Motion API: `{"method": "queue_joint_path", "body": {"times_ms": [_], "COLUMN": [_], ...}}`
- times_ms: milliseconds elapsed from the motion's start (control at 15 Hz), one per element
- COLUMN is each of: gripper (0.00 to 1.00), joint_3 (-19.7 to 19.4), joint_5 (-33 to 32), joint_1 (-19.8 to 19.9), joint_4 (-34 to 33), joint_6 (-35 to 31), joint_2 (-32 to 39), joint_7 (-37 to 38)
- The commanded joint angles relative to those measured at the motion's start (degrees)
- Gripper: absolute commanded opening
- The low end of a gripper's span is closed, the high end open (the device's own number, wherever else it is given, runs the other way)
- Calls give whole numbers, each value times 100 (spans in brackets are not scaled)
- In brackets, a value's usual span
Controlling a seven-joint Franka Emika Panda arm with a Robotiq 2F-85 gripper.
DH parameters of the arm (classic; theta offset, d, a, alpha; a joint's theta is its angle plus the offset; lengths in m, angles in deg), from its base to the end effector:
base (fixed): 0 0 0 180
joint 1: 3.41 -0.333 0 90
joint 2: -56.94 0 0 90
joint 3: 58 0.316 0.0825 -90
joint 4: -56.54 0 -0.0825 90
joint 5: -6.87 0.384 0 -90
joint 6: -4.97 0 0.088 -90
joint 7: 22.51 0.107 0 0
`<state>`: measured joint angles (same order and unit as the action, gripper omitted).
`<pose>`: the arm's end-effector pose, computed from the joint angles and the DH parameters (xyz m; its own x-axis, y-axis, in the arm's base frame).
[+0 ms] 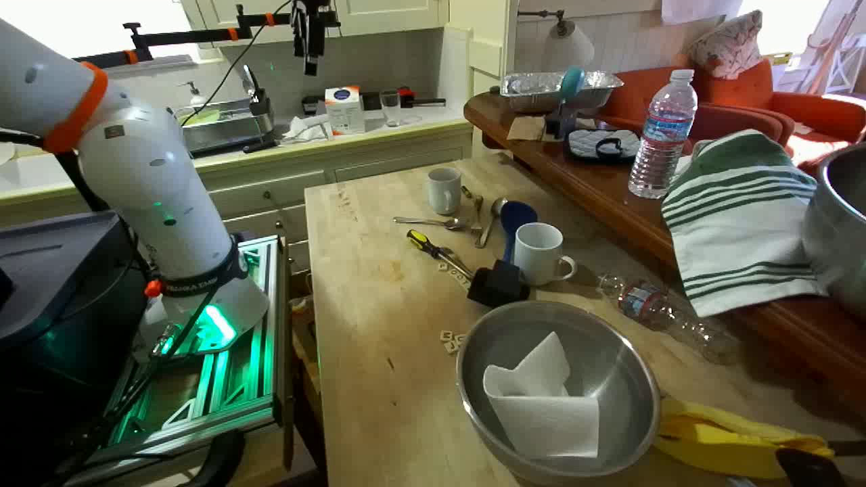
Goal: Take the white napkin out of the silver bowl and put it on the countertop.
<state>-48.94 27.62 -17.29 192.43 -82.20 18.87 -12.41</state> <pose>0.2872 0.1746 0.5410 0.9552 0.1852 -0.2308 0.1339 -0.9660 -0.2212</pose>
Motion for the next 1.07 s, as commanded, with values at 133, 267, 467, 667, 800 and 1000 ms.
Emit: {"method": "queue_joint_path", "body": {"times_ms": [133, 267, 467, 667, 800, 1000], "gripper": [100, 100, 100, 100, 100, 100], "joint_3": [125, 125, 125, 125, 125, 22], "joint_5": [61, 61, 61, 61, 61, -117], "joint_1": [174, 174, 174, 174, 174, 332], "joint_4": [-17, -17, -17, -17, -17, -39], "joint_6": [45, 45, 45, 45, 45, 74], "joint_2": [-12, -12, -12, -12, -12, -84], "joint_7": [-77, -77, -77, -77, -77, -108]}}
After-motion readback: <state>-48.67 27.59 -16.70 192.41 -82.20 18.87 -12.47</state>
